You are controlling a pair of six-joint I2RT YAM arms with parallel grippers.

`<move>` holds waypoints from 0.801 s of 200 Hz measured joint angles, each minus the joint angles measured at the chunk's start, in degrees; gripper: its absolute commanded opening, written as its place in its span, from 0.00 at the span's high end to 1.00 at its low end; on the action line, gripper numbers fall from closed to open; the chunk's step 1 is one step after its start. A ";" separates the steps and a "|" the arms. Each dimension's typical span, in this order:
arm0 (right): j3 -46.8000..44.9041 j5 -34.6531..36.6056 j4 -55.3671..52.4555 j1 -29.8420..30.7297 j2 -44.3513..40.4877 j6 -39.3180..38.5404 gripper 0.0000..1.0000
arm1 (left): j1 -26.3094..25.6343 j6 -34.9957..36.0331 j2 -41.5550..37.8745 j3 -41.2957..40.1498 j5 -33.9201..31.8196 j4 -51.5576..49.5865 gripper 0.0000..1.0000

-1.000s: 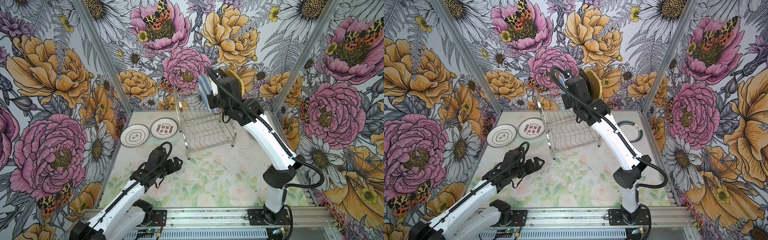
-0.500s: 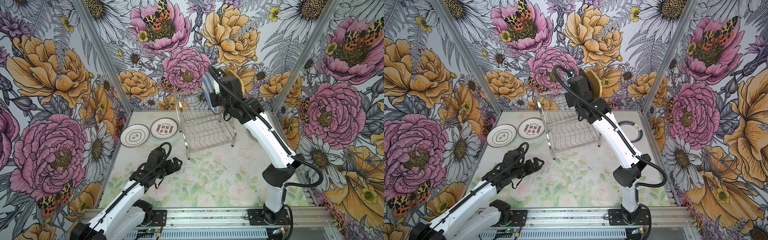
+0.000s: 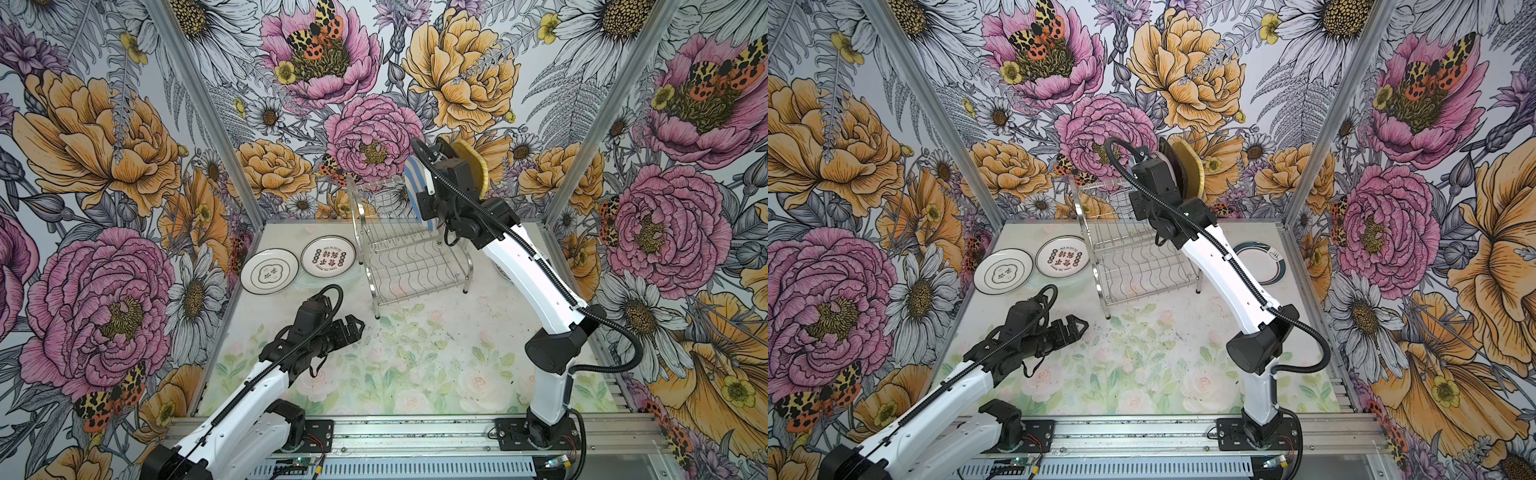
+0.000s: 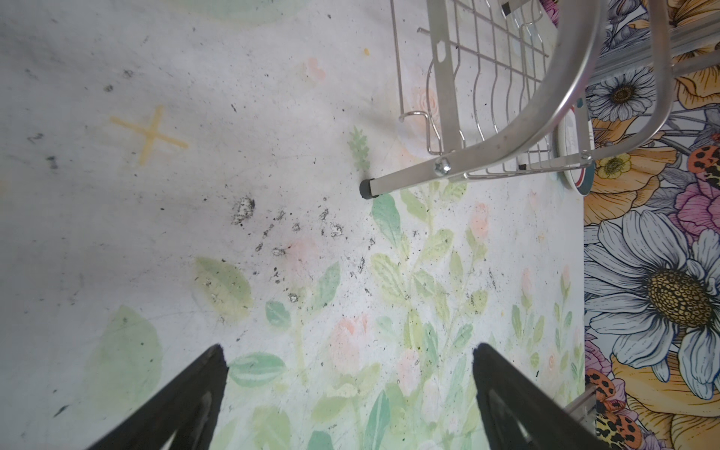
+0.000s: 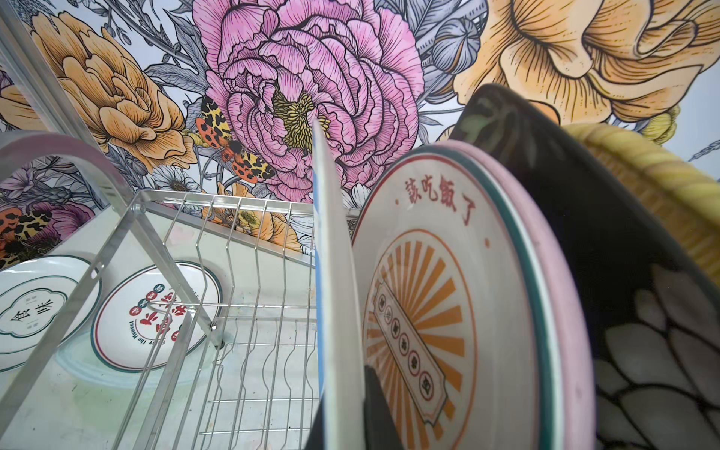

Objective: Load plates into a dish rack
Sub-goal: Place the plate on the dish rack.

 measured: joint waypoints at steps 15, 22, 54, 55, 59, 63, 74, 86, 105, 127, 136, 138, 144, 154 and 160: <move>-0.04 0.00 0.09 -0.02 0.00 0.09 0.95 | 0.00 -0.02 0.00 0.00 0.02 0.00 0.01; -0.04 0.02 0.09 -0.02 0.00 0.11 0.90 | 0.00 0.00 0.00 0.00 0.02 0.00 0.01; -0.04 0.11 0.68 -0.02 -0.07 0.55 0.77 | 0.00 -0.02 0.00 0.00 0.02 0.00 0.01; -0.04 0.13 0.70 -0.02 -0.07 0.50 0.76 | 0.00 -0.02 0.00 0.00 0.02 0.00 0.01; -0.04 0.15 0.90 -0.09 -0.09 0.55 0.75 | 0.00 -0.02 0.00 0.00 0.02 0.00 0.01; -0.04 0.13 1.03 -0.15 -0.11 0.42 0.74 | 0.00 -0.02 0.00 0.00 0.02 0.00 0.01; -0.04 0.26 1.31 -0.26 -0.22 0.50 0.73 | 0.00 -0.02 0.00 0.00 0.02 0.00 0.01; -0.13 0.35 1.46 -0.26 -0.44 0.50 0.71 | 0.00 -0.02 0.00 0.00 0.02 0.00 0.01; -0.42 0.37 1.53 -0.26 -1.09 0.48 0.69 | 0.11 0.00 0.00 0.00 0.07 0.00 0.01; -0.90 0.35 1.73 -0.26 -2.27 0.52 0.65 | 0.28 -0.02 -0.02 0.00 0.13 -0.02 0.01; -1.25 0.33 1.88 -0.26 -2.86 0.46 0.63 | 0.31 -0.02 -0.02 0.00 0.13 -0.02 0.01; -1.27 0.33 1.88 -0.26 -3.04 0.48 0.62 | 0.31 -0.02 -0.02 0.00 0.13 -0.02 0.01; -1.49 0.31 1.97 -0.26 -3.48 0.48 0.61 | 0.31 -0.02 -0.02 0.00 0.13 -0.02 0.01; -2.03 0.26 2.16 -0.26 -4.33 0.85 0.58 | 0.33 -0.02 -0.02 0.00 0.13 -0.02 0.01; -2.40 0.17 2.21 -0.26 -4.83 0.92 0.55 | 0.31 -0.02 -0.02 0.00 0.13 -0.02 0.01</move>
